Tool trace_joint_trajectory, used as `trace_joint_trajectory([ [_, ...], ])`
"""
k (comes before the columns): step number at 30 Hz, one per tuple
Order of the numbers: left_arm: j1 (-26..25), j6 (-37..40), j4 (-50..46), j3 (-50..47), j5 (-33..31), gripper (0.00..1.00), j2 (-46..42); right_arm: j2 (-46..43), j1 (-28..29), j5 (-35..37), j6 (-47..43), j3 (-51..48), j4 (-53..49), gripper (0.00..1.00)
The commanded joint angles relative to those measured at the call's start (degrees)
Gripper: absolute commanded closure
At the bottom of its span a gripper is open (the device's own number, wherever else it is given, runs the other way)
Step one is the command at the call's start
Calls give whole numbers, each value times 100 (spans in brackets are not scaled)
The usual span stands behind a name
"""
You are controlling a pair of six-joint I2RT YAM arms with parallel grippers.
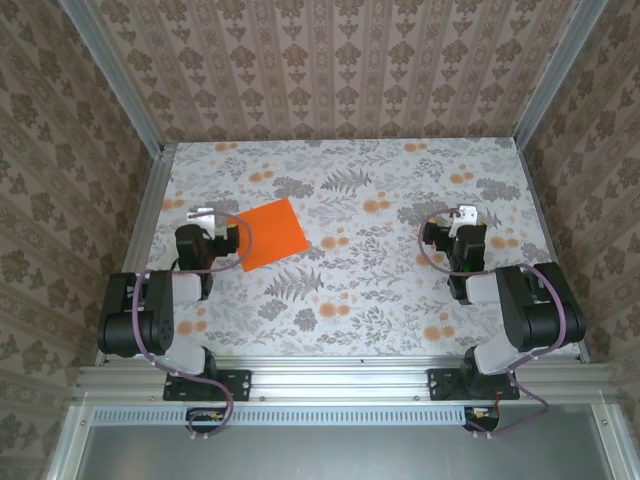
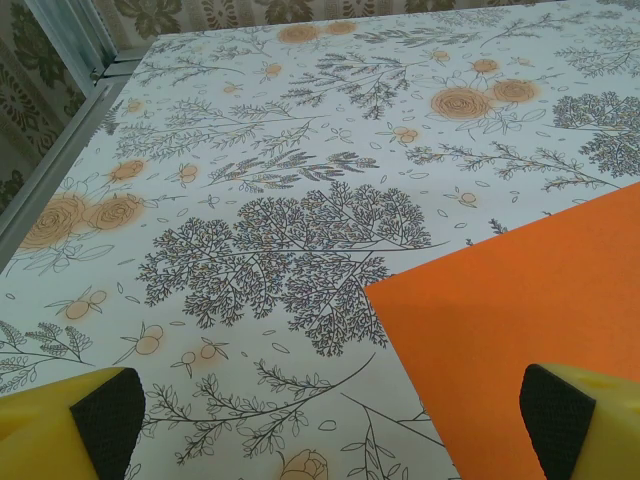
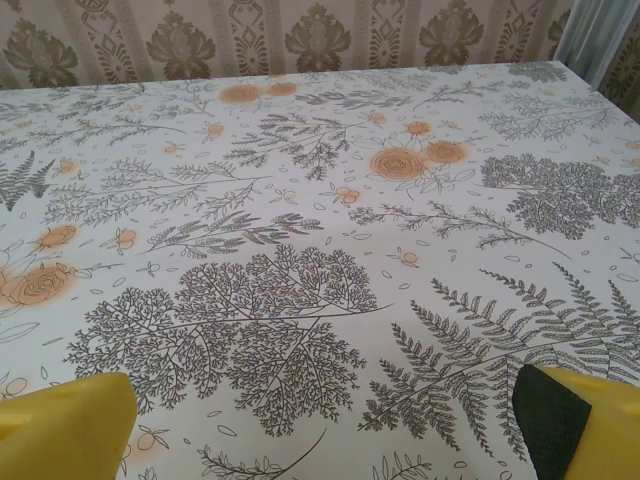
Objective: Fold a paper plane with a square sheet of paper (pick it up from the middle)
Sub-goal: Move the square sheet of paper to the center of the table.
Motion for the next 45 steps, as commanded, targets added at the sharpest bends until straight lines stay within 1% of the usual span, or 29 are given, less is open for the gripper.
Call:
trace_joint_trajectory([
  [1, -19, 84, -28, 108, 0, 0, 14, 4, -18, -88, 49, 19, 181, 0],
  [18, -10, 70, -29, 108, 9, 0, 20, 11, -18, -88, 51, 49, 129, 0],
  [21, 1, 68, 3, 89, 7, 0, -9, -20, -18, -89, 51, -20, 248, 0],
  [23, -1, 47, -335, 232, -33, 0, -115, -137, -18, -80, 42, -135, 384, 0],
  [26, 19, -12, -1361, 657, -146, 0, -523, -659, 45, -8, -23, -221, 93, 0],
  [28, 34, -73, -1801, 811, -237, 0, -779, -1165, 153, 213, -94, -128, -418, 0],
  [30, 35, -198, -2138, 929, -269, 0, -1003, -1574, 289, 499, -110, 115, -1186, 0],
  [33, 37, -614, -2876, 1286, -193, 0, -1270, -2072, 393, 596, 460, 733, -2595, 0],
  [35, 10, -967, -3382, 1551, 80, 0, -1436, -2149, 412, 620, 1088, 1416, -3969, 0],
  [37, -88, -1308, -3757, 1744, 359, 0, -1601, -1982, 455, 558, 1586, 2114, -5143, 0],
  [39, -233, -1506, -4135, 1958, 489, 0, -1688, -1653, 562, 506, 1815, 2689, -5895, 0],
  [42, -529, -1423, -4563, 2226, 582, 0, -1771, -1035, 835, 325, 1910, 3527, -6655, 0],
  [45, -651, -1494, -4615, 2245, 624, 0, -1929, -270, 1312, 256, 2104, 4398, -7280, 0],
])
